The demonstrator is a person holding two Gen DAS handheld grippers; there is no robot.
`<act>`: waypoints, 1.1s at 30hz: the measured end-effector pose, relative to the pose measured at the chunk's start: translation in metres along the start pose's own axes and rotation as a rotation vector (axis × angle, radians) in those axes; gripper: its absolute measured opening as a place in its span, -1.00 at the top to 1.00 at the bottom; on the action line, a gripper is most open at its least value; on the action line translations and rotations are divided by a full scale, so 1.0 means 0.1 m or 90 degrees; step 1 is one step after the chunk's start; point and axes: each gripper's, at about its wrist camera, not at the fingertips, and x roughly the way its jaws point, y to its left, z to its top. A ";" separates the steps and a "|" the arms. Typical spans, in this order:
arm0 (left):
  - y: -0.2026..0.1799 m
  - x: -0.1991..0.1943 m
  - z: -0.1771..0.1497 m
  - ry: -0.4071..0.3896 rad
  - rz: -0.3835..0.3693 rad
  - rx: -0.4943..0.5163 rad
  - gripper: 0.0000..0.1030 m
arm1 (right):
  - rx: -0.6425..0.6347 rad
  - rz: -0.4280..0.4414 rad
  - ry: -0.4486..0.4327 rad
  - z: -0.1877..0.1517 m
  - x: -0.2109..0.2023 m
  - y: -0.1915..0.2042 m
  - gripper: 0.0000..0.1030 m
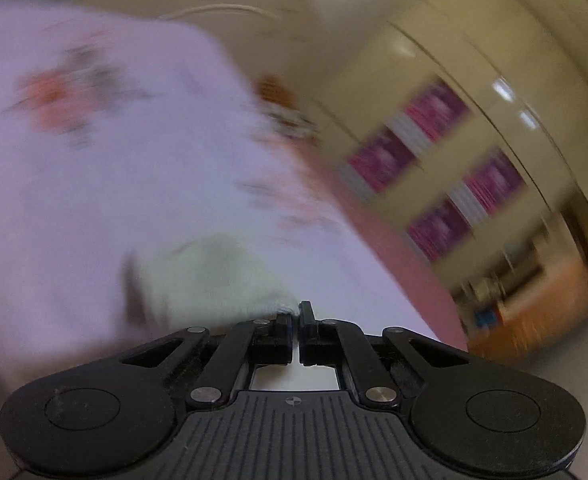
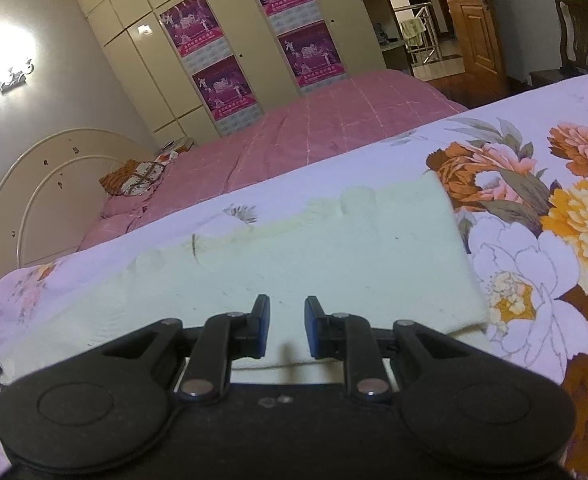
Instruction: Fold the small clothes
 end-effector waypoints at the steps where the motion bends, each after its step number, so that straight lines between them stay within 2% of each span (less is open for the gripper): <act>1: -0.21 0.05 -0.02 0.011 -0.013 0.040 0.95 | 0.003 0.000 0.000 -0.01 -0.01 -0.01 0.61; 3: -0.63 0.14 -0.11 0.033 -0.051 0.107 0.95 | 0.011 0.000 0.001 -0.03 -0.02 -0.04 0.61; 8: -1.54 0.42 -0.51 0.107 -0.144 0.201 0.95 | 0.023 0.004 -0.003 -0.04 -0.10 -0.11 0.61; 12: -2.19 0.60 -1.00 0.171 -0.178 0.276 0.95 | 0.044 0.006 -0.011 -0.03 -0.18 -0.25 0.61; 16: -2.70 0.72 -1.47 0.211 -0.185 0.346 0.95 | 0.060 0.008 -0.017 -0.02 -0.27 -0.37 0.61; 21: -3.09 0.64 -1.80 0.230 -0.194 0.383 0.94 | 0.071 0.016 -0.018 -0.02 -0.34 -0.49 0.61; 26: -3.15 0.47 -2.07 0.239 -0.204 0.404 0.94 | 0.084 0.024 -0.015 -0.03 -0.39 -0.61 0.61; 31: -3.31 0.52 -2.30 0.235 -0.165 0.484 0.94 | 0.092 0.030 -0.006 -0.05 -0.40 -0.70 0.59; 33: -3.36 0.49 -2.37 0.234 -0.165 0.508 0.93 | 0.092 0.032 -0.006 -0.05 -0.41 -0.72 0.58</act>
